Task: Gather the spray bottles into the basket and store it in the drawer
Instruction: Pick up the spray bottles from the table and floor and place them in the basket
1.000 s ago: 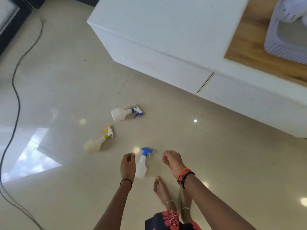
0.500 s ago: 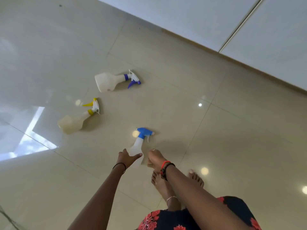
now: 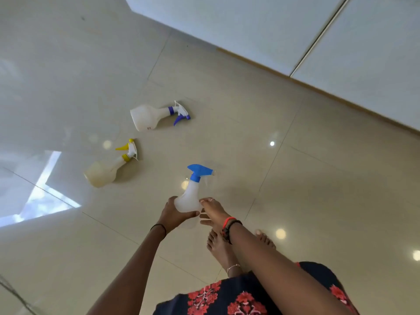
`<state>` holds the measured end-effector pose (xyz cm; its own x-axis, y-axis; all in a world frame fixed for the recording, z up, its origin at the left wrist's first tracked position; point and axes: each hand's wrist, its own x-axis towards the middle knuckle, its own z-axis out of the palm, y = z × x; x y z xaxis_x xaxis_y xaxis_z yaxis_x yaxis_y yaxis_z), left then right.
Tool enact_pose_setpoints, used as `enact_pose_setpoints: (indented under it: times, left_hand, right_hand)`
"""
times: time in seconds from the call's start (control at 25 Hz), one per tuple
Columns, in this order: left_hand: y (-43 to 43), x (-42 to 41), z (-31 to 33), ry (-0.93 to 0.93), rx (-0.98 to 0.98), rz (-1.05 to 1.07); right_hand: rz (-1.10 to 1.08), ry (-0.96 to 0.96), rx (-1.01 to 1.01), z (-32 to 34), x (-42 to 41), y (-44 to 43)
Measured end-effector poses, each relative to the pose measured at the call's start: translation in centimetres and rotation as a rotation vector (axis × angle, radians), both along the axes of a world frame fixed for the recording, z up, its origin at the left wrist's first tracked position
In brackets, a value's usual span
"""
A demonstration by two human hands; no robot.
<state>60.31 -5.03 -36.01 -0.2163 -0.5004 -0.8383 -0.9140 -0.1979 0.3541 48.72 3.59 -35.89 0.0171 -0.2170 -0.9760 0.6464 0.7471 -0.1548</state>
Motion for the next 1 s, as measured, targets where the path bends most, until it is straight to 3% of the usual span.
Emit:
enact_pose_setpoints:
  times: [0.48, 0.72, 1.0]
  left_hand:
    - [-2.2, -13.4, 27.8, 0.422, 0.009, -0.065]
    - [-3.1, -19.0, 35.8, 0.527, 0.01, -0.179]
    - [-2.0, -26.7, 41.2, 0.548, -0.229, -0.465]
  right_hand:
    - [-0.23, 0.127, -0.264, 27.5, -14.4, -1.7]
    - [-0.355, 0.245, -0.323, 36.4, -19.2, -1.3]
    - [-0.576, 0.409, -0.307, 41.6, -24.6, 0.8]
